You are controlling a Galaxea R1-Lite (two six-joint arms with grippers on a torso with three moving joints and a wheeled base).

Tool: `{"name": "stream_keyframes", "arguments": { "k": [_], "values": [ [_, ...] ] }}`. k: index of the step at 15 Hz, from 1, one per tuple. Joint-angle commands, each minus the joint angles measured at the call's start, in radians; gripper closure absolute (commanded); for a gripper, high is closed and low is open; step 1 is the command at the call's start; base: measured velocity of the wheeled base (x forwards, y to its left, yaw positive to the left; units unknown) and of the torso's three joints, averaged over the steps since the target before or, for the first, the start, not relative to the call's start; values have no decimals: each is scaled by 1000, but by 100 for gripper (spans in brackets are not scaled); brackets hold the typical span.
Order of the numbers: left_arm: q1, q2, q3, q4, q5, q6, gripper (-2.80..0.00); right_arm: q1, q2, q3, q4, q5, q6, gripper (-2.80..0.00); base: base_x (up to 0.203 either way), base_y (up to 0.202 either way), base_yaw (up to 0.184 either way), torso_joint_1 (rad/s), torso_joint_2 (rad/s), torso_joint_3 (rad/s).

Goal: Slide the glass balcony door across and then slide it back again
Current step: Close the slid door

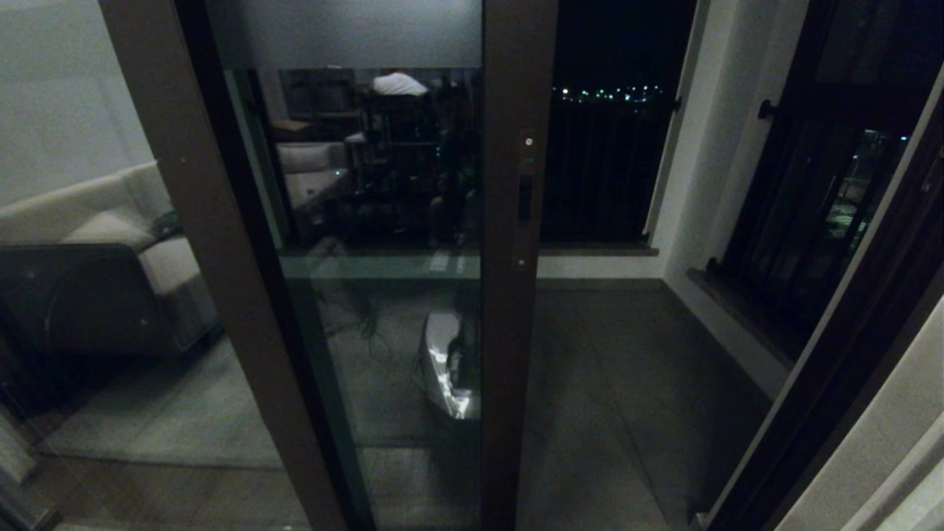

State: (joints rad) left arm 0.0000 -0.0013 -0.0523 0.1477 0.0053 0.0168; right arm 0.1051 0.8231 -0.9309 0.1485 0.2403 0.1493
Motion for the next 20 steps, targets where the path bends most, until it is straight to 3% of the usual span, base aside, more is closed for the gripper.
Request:
{"name": "stream_keyframes", "arguments": {
  "k": [1, 4, 5, 11, 14, 15, 17, 20],
  "values": [
    [0, 0, 0, 1, -1, 0, 0, 172, 220, -118, 23, -103, 13, 0, 0, 0, 0, 0, 0, 0],
    [0, 0, 0, 1, -1, 0, 0, 484, 400, -258, 53, -491, 21, 0, 0, 0, 0, 0, 0, 0],
    [0, 0, -1, 1, -1, 0, 0, 550, 456, -326, 75, -558, 21, 0, 0, 0, 0, 0, 0, 0],
    [0, 0, -1, 1, -1, 0, 0, 594, 746, -619, 262, -637, 42, 0, 0, 0, 0, 0, 0, 0],
    [0, 0, -1, 1, -1, 0, 0, 621, 862, -836, 447, -644, 96, 0, 0, 0, 0, 0, 0, 0],
    [0, 0, -1, 1, -1, 0, 0, 633, 911, -921, 503, -644, 119, -280, 0, 0, 0, 0, 0, 0],
    [0, 0, -1, 1, -1, 0, 0, 656, 1021, -1032, 592, -649, 157, -280, 0, 0, 0, 0, 0, 0],
    [0, 0, -1, 1, -1, 0, 0, 662, 1090, -1042, 626, -655, 171, -280, 0, 0, 0, 0, 0, 0]
  ]
}}
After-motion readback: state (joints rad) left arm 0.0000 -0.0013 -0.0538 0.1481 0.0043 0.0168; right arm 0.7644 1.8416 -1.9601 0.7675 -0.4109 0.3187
